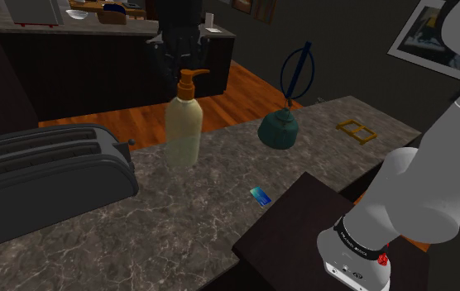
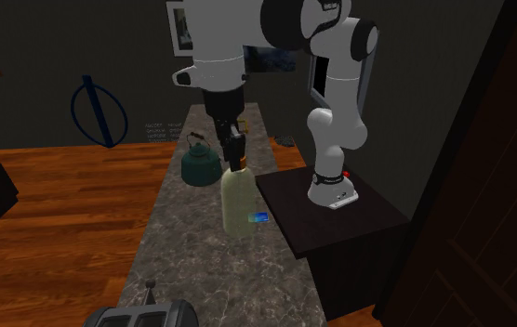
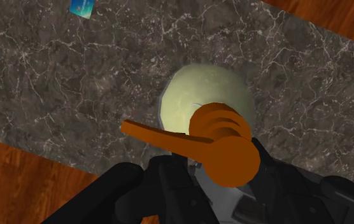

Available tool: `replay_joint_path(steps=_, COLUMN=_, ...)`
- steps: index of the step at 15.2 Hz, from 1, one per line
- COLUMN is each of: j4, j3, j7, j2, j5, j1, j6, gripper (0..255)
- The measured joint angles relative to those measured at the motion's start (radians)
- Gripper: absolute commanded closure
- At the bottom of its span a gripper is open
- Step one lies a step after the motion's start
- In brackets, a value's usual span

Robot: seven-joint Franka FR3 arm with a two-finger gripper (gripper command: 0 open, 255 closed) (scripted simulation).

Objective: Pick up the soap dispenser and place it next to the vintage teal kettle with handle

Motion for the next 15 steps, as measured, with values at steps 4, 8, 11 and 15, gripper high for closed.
replay_joint_path(steps=4, j4=0.067, j3=0.001, j7=0.003, j2=0.011, j5=-0.003, j1=0.002, j6=-0.057, gripper=255)
replay_joint_path(steps=8, j4=0.149, j3=0.002, j7=0.006, j2=0.033, j5=-0.01, j1=0.003, j6=-0.117, gripper=255)
replay_joint_path(steps=11, j4=0.155, j3=-0.01, j7=-0.021, j2=0.024, j5=-0.008, j1=-0.012, j6=-0.133, gripper=255)
replay_joint_path(steps=15, j4=0.145, j3=-0.056, j7=-0.116, j2=0.008, j5=-0.007, j1=-0.062, j6=-0.139, gripper=255)
